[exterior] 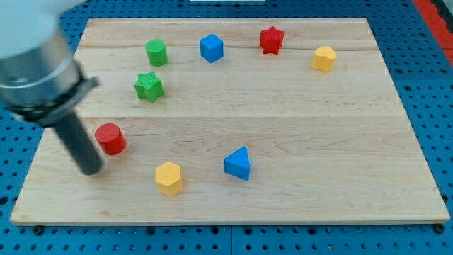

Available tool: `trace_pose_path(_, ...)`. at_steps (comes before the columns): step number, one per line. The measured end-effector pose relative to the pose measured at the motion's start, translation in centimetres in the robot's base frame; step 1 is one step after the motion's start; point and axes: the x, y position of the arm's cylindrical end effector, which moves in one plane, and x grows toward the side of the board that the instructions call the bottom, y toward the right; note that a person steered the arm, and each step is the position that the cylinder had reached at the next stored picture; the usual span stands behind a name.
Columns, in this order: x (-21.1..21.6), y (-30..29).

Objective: Move the red circle vertically to the bottom of the green star

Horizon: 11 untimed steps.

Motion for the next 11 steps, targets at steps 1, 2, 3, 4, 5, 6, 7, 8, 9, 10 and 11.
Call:
trace_pose_path(1,-2.1,-0.9)
trace_pose_path(2,-3.9,0.8)
trace_pose_path(3,-4.1,2.6)
trace_pose_path(4,-4.1,4.2)
trace_pose_path(5,-4.1,4.3)
trace_pose_path(6,-3.1,2.2)
trace_pose_path(7,1.9,0.4)
trace_pose_path(8,2.7,4.9)
trace_pose_path(9,-0.1,8.2)
trace_pose_path(10,-3.7,12.6)
trace_pose_path(11,-4.9,17.6)
